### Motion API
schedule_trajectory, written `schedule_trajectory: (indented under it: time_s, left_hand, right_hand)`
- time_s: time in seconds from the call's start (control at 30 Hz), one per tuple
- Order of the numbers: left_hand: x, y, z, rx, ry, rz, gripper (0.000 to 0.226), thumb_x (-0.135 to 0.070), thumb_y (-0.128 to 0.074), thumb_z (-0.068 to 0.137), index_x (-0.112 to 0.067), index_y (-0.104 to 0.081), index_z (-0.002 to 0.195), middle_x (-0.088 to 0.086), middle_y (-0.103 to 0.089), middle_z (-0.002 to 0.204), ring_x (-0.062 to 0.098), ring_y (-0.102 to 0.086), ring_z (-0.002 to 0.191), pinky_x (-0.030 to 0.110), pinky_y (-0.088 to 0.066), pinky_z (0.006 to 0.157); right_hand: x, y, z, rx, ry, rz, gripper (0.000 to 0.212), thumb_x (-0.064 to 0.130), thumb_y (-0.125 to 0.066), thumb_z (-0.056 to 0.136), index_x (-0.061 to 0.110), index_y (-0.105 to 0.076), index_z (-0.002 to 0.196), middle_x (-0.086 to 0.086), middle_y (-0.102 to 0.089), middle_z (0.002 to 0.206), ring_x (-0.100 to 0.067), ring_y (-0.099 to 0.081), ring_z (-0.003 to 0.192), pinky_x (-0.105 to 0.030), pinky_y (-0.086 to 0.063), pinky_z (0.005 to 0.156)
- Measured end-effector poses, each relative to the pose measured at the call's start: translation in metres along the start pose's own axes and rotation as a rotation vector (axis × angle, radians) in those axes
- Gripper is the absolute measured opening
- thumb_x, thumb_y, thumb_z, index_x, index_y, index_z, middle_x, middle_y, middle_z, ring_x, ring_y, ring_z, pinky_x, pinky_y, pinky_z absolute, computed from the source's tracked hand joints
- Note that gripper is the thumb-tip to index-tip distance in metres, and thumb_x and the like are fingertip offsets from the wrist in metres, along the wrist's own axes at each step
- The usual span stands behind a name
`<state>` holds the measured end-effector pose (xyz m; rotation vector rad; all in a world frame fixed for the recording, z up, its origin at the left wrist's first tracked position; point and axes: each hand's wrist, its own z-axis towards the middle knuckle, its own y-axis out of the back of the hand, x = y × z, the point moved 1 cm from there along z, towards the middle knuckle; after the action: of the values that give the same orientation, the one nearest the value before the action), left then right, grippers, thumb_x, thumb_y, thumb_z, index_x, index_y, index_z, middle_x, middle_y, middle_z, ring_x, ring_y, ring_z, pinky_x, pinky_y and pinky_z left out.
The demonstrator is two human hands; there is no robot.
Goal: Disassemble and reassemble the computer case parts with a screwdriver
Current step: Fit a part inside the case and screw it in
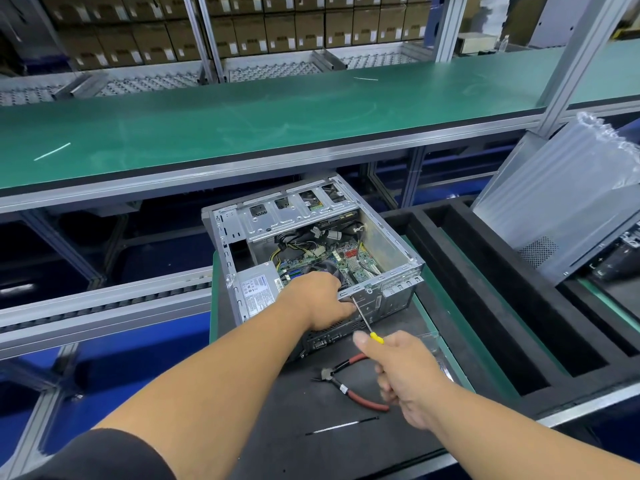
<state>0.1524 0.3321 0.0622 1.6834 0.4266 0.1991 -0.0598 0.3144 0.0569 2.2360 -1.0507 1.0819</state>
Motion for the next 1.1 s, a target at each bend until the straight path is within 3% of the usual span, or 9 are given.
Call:
schedule_trajectory:
  time_s: [0.07, 0.17, 0.23, 0.4, 0.6, 0.7, 0.83, 1.0, 1.1]
  left_hand:
    - [0.0, -0.001, 0.0, -0.005, 0.003, -0.003, 0.049, -0.072, -0.047, 0.081, -0.023, -0.047, 0.071, -0.006, -0.049, 0.071, 0.018, -0.047, 0.064, 0.033, -0.035, 0.058]
    - [0.0, 0.0, -0.001, -0.006, 0.0, -0.001, 0.048, -0.072, -0.045, 0.08, -0.025, -0.046, 0.07, -0.005, -0.05, 0.072, 0.015, -0.046, 0.062, 0.032, -0.035, 0.056]
    - [-0.001, 0.001, -0.002, -0.009, -0.001, -0.011, 0.047, -0.071, -0.044, 0.08, -0.025, -0.045, 0.069, -0.005, -0.05, 0.071, 0.014, -0.046, 0.062, 0.032, -0.034, 0.055]
    - [-0.004, 0.003, -0.005, -0.029, 0.003, -0.019, 0.045, -0.066, -0.045, 0.08, -0.022, -0.047, 0.069, -0.003, -0.051, 0.071, 0.025, -0.052, 0.069, 0.032, -0.037, 0.061]
    - [-0.011, 0.015, -0.017, -0.032, 0.032, -0.155, 0.034, -0.053, -0.039, 0.079, -0.02, -0.046, 0.085, -0.001, -0.051, 0.078, 0.027, -0.053, 0.073, 0.034, -0.04, 0.058]
    - [-0.013, 0.025, -0.029, -0.213, 0.14, -0.443, 0.017, -0.035, -0.037, 0.082, -0.022, -0.042, 0.09, 0.001, -0.054, 0.082, 0.027, -0.054, 0.075, 0.036, -0.04, 0.06]
    - [-0.016, 0.035, -0.049, -0.579, 0.657, -1.109, 0.025, -0.008, -0.035, 0.09, -0.022, -0.056, 0.092, 0.003, -0.059, 0.083, 0.018, -0.05, 0.061, 0.026, -0.037, 0.049]
    - [-0.039, 0.013, -0.095, -0.619, 0.865, -1.883, 0.043, 0.019, -0.025, 0.088, -0.005, -0.059, 0.099, 0.007, -0.058, 0.077, 0.009, -0.055, 0.049, 0.02, -0.04, 0.044]
    - [-0.057, -0.008, -0.118, -0.605, 0.945, -2.121, 0.027, 0.014, -0.032, 0.101, 0.002, -0.056, 0.107, 0.02, -0.067, 0.095, 0.016, -0.067, 0.052, 0.022, -0.051, 0.047]
  right_hand:
    - [0.002, 0.0, -0.001, 0.014, -0.017, 0.055, 0.033, 0.035, -0.075, 0.093, 0.01, -0.054, 0.092, -0.001, -0.061, 0.059, -0.011, -0.04, 0.042, -0.024, -0.032, 0.044]
    - [0.003, -0.004, -0.006, 0.086, -0.165, 0.164, 0.042, 0.05, -0.058, 0.103, 0.008, -0.064, 0.096, -0.009, -0.075, 0.075, -0.012, -0.048, 0.043, -0.022, -0.036, 0.046]
    - [0.002, -0.004, -0.006, 0.092, -0.203, 0.166, 0.052, 0.056, -0.049, 0.104, 0.008, -0.069, 0.099, -0.008, -0.074, 0.072, -0.012, -0.045, 0.042, -0.021, -0.033, 0.044]
    - [0.002, 0.0, 0.002, 0.024, -0.097, 0.117, 0.037, 0.047, -0.072, 0.094, 0.013, -0.058, 0.091, 0.0, -0.051, 0.056, -0.011, -0.033, 0.041, -0.021, -0.021, 0.043]
    - [0.009, 0.006, 0.0, 0.097, -0.193, 0.282, 0.031, 0.039, -0.073, 0.095, 0.012, -0.061, 0.085, -0.002, -0.058, 0.058, -0.008, -0.037, 0.04, -0.018, -0.024, 0.038]
    - [0.013, 0.011, -0.001, 0.147, -0.213, 0.276, 0.032, 0.041, -0.074, 0.093, 0.012, -0.063, 0.085, -0.001, -0.058, 0.059, -0.008, -0.038, 0.04, -0.018, -0.025, 0.039]
    - [0.009, 0.015, -0.004, 0.114, -0.086, 0.053, 0.036, 0.044, -0.065, 0.099, 0.009, -0.063, 0.096, 0.0, -0.055, 0.055, -0.011, -0.035, 0.04, -0.021, -0.026, 0.04]
    - [-0.001, 0.016, -0.008, 0.2, 0.052, -0.131, 0.044, 0.048, -0.059, 0.101, 0.004, -0.063, 0.101, -0.003, -0.057, 0.061, -0.016, -0.039, 0.043, -0.024, -0.031, 0.043]
    - [-0.003, 0.013, -0.011, 0.226, 0.082, -0.131, 0.04, 0.047, -0.063, 0.099, 0.006, -0.063, 0.096, -0.002, -0.058, 0.058, -0.016, -0.039, 0.043, -0.025, -0.031, 0.045]
